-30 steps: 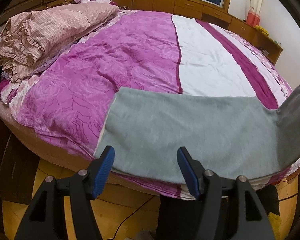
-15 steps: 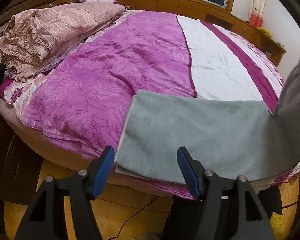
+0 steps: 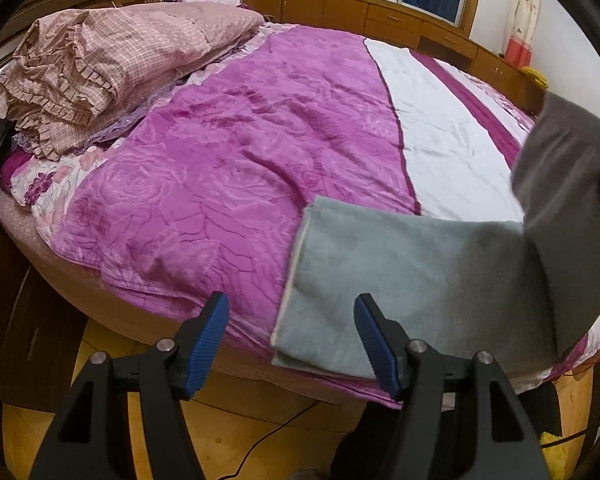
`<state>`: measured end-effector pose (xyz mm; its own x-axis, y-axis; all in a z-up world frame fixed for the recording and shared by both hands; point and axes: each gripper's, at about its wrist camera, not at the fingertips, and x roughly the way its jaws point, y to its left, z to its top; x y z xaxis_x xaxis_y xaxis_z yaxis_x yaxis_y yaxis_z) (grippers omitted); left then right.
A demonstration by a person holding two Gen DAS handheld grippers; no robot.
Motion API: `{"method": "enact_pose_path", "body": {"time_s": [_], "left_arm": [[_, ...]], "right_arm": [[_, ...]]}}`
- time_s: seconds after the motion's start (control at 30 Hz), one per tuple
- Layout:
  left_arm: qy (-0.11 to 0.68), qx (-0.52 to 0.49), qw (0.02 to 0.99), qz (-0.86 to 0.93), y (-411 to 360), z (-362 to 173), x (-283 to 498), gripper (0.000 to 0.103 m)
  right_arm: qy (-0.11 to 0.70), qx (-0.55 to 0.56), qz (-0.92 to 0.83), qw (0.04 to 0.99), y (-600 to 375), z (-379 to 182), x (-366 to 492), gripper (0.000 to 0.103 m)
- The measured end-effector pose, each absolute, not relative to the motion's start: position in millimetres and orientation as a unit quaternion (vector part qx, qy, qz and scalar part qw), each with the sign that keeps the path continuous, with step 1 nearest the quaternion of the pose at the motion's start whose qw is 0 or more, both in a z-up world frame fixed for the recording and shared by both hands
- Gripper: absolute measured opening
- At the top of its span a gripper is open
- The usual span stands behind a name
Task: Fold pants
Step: 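Lift the waistband with the right gripper and carry it over the folded legs, then lay the waistband onto the legs and open the right gripper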
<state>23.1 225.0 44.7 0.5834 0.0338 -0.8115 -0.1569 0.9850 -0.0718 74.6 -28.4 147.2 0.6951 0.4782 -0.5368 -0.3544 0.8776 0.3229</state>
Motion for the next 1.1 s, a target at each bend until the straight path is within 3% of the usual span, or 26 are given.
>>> {"method": "enact_pose_path", "body": {"time_s": [0.33, 0.5, 0.7, 0.73, 0.8, 1.1], "left_arm": [[0.449, -0.079, 0.888, 0.064, 248.5, 37.9, 15.5, 0.068], [0.449, -0.092, 0.886, 0.068, 250.2, 33.8, 16.3, 0.068], [0.445, -0.105, 0.887, 0.069, 249.1, 36.0, 17.9, 0.068], [0.444, -0.105, 0.887, 0.067, 247.2, 37.3, 17.8, 0.068], [0.442, -0.107, 0.889, 0.062, 243.6, 39.1, 17.8, 0.068], [0.445, -0.122, 0.887, 0.013, 207.9, 38.5, 27.9, 0.068]], "right_arm": [[0.378, 0.062, 0.263, 0.885, 50.9, 87.4, 96.1, 0.003], [0.407, 0.060, 0.280, 0.867, 70.9, 52.5, 107.7, 0.008], [0.449, 0.062, 0.304, 0.838, 80.5, 26.9, 113.0, 0.037], [0.448, 0.063, 0.308, 0.837, 79.3, 26.6, 110.2, 0.049], [0.444, 0.068, 0.319, 0.835, 75.7, 29.1, 103.0, 0.060], [0.423, -0.003, 0.286, 0.859, 29.2, 50.6, 68.9, 0.060]]}}
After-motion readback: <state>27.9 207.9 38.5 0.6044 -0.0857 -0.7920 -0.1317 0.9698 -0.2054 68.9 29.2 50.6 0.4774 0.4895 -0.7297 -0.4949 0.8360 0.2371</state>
